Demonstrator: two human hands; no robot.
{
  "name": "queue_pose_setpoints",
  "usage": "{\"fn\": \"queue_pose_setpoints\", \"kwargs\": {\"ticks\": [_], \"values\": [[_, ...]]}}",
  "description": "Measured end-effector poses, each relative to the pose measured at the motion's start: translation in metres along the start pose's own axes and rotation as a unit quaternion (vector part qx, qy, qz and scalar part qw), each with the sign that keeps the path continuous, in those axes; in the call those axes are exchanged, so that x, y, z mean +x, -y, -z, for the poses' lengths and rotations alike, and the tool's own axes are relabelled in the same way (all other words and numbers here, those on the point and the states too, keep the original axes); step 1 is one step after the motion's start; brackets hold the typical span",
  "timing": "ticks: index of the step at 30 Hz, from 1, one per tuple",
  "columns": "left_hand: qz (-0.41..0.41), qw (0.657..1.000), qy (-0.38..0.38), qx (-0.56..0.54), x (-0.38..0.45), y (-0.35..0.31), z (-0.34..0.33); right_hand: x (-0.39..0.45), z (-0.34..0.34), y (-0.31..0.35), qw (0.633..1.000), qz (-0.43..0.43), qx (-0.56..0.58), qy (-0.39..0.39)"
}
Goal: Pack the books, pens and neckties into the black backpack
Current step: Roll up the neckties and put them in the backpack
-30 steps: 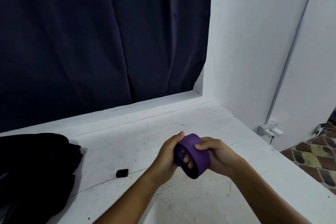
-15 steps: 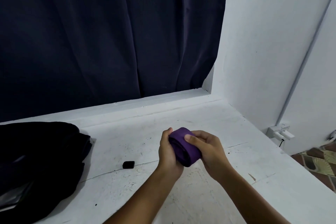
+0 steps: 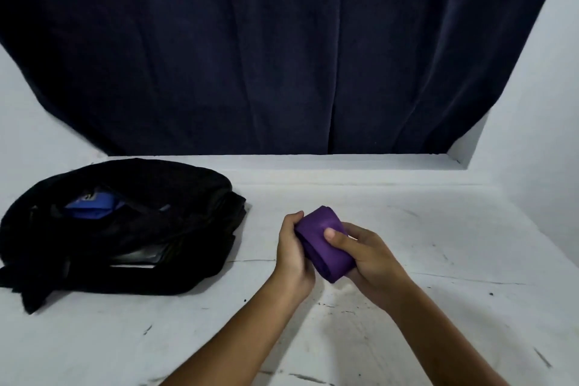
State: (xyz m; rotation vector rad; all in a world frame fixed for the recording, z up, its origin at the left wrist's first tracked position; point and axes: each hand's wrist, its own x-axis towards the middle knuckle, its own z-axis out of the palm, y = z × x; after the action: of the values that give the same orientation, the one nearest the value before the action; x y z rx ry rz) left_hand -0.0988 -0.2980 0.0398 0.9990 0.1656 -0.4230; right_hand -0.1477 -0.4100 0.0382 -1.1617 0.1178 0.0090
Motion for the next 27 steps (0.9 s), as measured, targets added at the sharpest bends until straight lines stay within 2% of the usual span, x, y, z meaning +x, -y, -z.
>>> {"fn": "queue_pose_setpoints", "kwargs": {"ticks": [4,8,12,16,19,22,23,24,25,27], "values": [[-0.098,0.990,-0.031,0.101,-0.010,-0.033,0.042,0.019,-0.033,-0.004,0.999,0.006,-0.042,0.029],[-0.109,0.978,0.007,0.177,-0.032,-0.068,0.087,0.032,-0.075,-0.010,0.996,0.013,-0.070,0.059],[-0.115,0.984,0.017,0.133,-0.048,-0.099,0.131,0.042,-0.126,-0.017,0.990,0.010,-0.101,0.099],[-0.167,0.982,-0.010,0.083,-0.061,-0.131,0.171,0.053,-0.174,-0.024,0.982,-0.045,-0.087,0.163],[-0.217,0.968,-0.036,0.124,-0.069,-0.159,0.204,0.059,-0.214,-0.036,0.978,-0.061,-0.057,0.192],[-0.241,0.943,-0.057,0.224,-0.069,-0.188,0.240,0.063,-0.251,-0.051,0.984,-0.040,-0.054,0.164],[-0.275,0.921,-0.079,0.265,-0.066,-0.199,0.254,0.064,-0.261,-0.057,0.987,-0.027,-0.070,0.139],[-0.335,0.879,-0.111,0.320,-0.060,-0.213,0.272,0.066,-0.271,-0.064,0.989,-0.005,-0.099,0.108],[-0.411,0.812,-0.143,0.388,-0.052,-0.228,0.289,0.067,-0.278,-0.070,0.987,0.020,-0.138,0.078],[-0.527,0.649,-0.168,0.522,-0.032,-0.258,0.321,0.069,-0.291,-0.080,0.972,0.071,-0.223,0.024]]}}
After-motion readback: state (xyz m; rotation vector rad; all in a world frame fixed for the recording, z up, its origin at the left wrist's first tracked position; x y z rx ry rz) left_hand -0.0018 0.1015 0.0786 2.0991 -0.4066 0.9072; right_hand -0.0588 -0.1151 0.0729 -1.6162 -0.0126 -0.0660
